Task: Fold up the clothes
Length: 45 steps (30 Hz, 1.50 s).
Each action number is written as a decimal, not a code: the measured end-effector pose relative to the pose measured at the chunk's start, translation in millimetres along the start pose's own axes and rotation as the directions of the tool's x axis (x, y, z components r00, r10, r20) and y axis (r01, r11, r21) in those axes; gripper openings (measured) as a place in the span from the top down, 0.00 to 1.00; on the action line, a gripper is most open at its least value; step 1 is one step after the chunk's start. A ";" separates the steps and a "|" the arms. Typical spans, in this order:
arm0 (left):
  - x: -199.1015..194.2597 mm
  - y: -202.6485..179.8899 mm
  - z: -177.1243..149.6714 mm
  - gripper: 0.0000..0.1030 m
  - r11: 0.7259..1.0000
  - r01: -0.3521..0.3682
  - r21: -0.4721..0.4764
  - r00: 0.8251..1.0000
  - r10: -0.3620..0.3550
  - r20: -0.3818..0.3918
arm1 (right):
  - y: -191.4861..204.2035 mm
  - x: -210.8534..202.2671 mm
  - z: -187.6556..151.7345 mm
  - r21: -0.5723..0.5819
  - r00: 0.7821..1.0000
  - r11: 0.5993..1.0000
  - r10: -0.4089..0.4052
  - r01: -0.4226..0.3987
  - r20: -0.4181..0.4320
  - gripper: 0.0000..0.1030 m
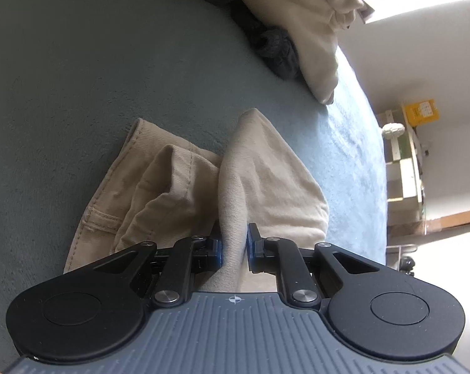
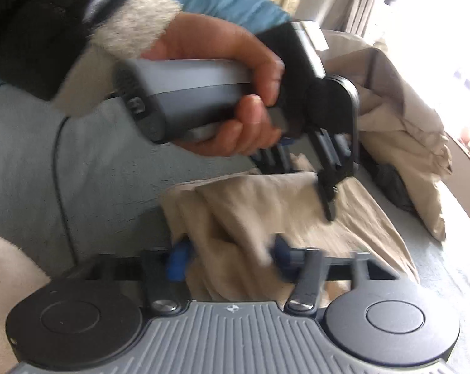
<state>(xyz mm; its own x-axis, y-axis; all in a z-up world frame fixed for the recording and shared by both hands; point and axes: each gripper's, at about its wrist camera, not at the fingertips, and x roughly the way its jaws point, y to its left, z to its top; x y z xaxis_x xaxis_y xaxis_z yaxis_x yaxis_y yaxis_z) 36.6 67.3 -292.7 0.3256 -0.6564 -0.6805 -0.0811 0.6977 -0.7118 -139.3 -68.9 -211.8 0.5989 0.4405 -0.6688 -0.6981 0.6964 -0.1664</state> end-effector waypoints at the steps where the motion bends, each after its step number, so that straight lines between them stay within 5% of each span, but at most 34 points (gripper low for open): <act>1: -3.3 0.3 -3.3 0.93 1.000 0.007 0.002 1.000 -0.007 0.020 | -3.7 -1.5 -0.5 0.025 1.000 1.000 0.001 -0.001 0.006 0.84; 6: -20.0 1.8 -20.1 0.95 0.999 0.044 0.012 0.992 -0.045 0.120 | -27.6 -19.7 -0.5 0.143 0.997 0.989 0.031 -0.041 0.072 0.91; 16: -57.3 17.8 -33.4 0.96 0.998 0.067 0.005 0.968 -0.067 0.244 | -5.7 -25.3 11.2 0.064 0.992 0.994 0.081 -0.087 0.092 0.92; 26: -63.9 39.2 -20.4 0.96 0.998 0.061 0.016 0.969 -0.063 0.239 | 4.6 -8.3 24.5 0.062 0.989 0.990 0.119 -0.124 0.083 0.92; 30: -49.2 50.3 -20.0 0.93 0.999 0.001 0.049 0.979 -0.011 0.202 | 7.4 6.4 21.0 0.079 0.989 0.986 0.145 -0.148 0.039 0.91; 33: -44.4 58.0 -20.3 0.90 0.999 0.009 0.051 0.980 -0.019 0.199 | 8.0 16.1 18.7 0.099 0.985 0.981 0.170 -0.169 -0.002 0.87; 36: -45.9 59.3 -20.3 0.87 0.998 0.020 0.060 0.980 -0.031 0.195 | 4.8 17.7 16.5 0.129 0.979 0.972 0.202 -0.198 -0.017 0.61; 37: -47.8 58.1 -20.4 0.83 0.998 0.009 0.064 0.980 -0.022 0.198 | 2.9 16.5 15.8 0.142 0.977 0.967 0.214 -0.210 -0.016 0.52; 39: -52.7 53.7 -20.8 0.70 0.996 -0.034 0.079 0.977 0.017 0.212 | -3.2 10.1 13.8 0.173 0.974 0.959 0.229 -0.225 -0.001 0.51; 41: -59.2 50.3 -22.4 0.48 0.992 -0.091 0.091 0.968 0.067 0.240 | -14.7 2.7 11.2 0.235 0.966 0.937 0.258 -0.257 0.023 0.47; 45: -63.2 55.2 -23.5 0.34 0.991 -0.100 0.087 0.973 0.079 0.216 | -53.0 -17.1 -3.0 0.415 0.949 0.854 0.294 -0.314 0.114 0.36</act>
<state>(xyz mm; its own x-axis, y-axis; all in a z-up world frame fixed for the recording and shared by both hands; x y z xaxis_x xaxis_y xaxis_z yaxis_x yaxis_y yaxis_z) -10.6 140.6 -293.1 0.5136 -0.5218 -0.6811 -0.0309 0.7820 -0.6225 -113.7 -114.9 -193.7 0.4078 0.6871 -0.6013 -0.6216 0.6913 0.3684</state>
